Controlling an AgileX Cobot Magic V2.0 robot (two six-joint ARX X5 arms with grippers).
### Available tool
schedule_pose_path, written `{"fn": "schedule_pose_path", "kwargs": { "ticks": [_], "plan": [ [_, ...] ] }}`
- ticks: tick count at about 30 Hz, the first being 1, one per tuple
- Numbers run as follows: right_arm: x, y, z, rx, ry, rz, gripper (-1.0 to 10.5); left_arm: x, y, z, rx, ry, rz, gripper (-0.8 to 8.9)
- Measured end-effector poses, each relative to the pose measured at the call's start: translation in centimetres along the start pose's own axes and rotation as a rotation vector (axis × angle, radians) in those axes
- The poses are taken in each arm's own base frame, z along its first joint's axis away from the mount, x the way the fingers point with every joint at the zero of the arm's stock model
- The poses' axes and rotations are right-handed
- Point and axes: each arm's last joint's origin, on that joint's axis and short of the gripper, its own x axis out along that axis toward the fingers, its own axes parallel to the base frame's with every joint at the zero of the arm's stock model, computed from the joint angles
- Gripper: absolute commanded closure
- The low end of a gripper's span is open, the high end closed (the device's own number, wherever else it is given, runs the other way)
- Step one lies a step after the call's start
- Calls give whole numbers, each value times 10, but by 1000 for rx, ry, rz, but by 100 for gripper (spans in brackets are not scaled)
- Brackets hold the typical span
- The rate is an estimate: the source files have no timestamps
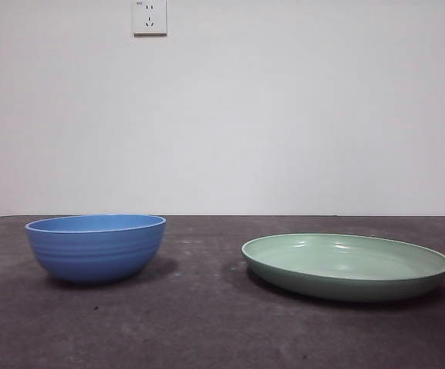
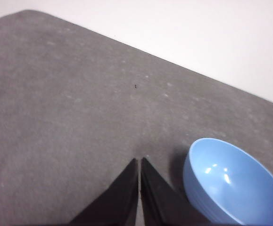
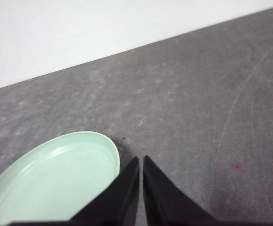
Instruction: Pick up the blue bowl, put it on the green plate, put it on desk
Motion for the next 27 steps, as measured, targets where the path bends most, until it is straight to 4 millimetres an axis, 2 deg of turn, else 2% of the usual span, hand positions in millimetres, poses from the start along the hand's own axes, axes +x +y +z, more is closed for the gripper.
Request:
{"fn": "schedule_pose_path", "kwargs": {
  "ticks": [2, 9, 15, 21, 27],
  "plan": [
    [-3, 3, 8, 11, -23, 8, 939, -2, -3, 6, -24, -11, -5, 804],
    [-21, 23, 52, -4, -155, 38, 939, -22, -22, 52, -48, -133, -62, 804],
    [-31, 38, 90, -28, -152, 36, 939, -31, -35, 80, -12, -45, -60, 804],
    [-28, 54, 127, -94, 6, 85, 939, -31, -53, 113, 89, 107, -144, 804],
    [-13, 66, 152, -130, 239, 207, 939, -14, -64, 128, 160, 356, -237, 805]
  ]
}}
